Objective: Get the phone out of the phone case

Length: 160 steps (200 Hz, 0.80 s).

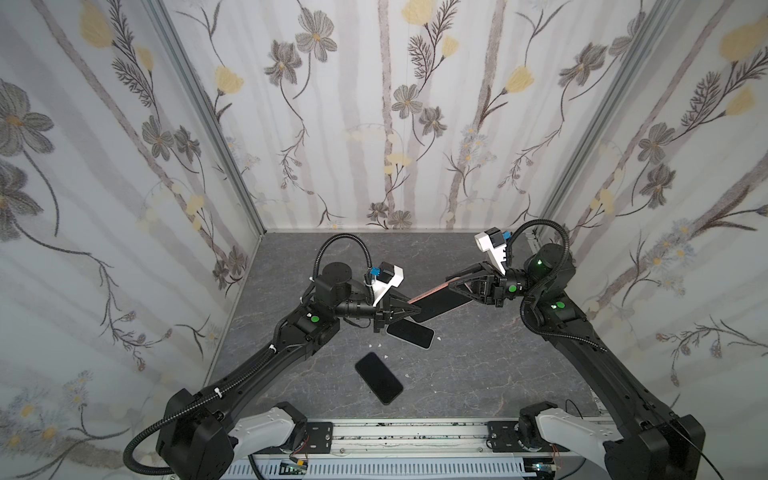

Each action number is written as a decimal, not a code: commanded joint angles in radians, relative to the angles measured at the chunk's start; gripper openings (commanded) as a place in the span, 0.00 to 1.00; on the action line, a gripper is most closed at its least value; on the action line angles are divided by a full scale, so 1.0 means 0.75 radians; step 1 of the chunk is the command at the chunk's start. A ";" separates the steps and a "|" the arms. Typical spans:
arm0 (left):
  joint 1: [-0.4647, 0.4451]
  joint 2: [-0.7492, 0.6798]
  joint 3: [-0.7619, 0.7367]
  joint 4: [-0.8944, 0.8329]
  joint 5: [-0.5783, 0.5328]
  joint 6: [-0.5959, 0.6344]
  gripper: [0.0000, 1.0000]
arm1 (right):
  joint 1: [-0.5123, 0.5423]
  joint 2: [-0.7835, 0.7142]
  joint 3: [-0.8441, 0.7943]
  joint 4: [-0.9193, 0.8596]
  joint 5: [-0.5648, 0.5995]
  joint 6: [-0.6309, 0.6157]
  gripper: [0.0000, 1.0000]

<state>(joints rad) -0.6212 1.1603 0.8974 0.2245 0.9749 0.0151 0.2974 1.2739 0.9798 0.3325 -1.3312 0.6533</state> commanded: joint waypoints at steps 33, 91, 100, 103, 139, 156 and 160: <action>-0.002 -0.054 0.000 0.102 -0.217 0.171 0.00 | 0.008 0.047 -0.010 0.058 0.038 0.134 0.25; -0.002 -0.071 -0.005 0.100 -0.383 0.400 0.00 | 0.010 0.071 -0.035 0.294 0.043 0.355 0.24; 0.000 -0.071 0.005 0.094 -0.417 0.428 0.00 | 0.010 0.074 -0.042 0.343 0.043 0.399 0.24; -0.001 -0.070 0.009 0.091 -0.428 0.438 0.00 | 0.012 0.076 -0.042 0.356 0.043 0.412 0.24; 0.000 -0.037 0.069 0.033 -0.504 0.548 0.00 | 0.010 0.081 -0.049 0.441 0.059 0.498 0.24; 0.000 -0.015 0.104 -0.002 -0.508 0.569 0.00 | 0.010 0.085 -0.058 0.486 0.067 0.545 0.24; -0.001 -0.012 0.109 -0.004 -0.506 0.569 0.00 | 0.011 0.085 -0.062 0.500 0.069 0.556 0.24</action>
<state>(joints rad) -0.6273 1.1362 0.9440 0.1421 0.8005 0.2901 0.3016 1.3296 0.9440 0.7147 -1.3365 0.8730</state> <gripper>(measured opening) 0.103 0.235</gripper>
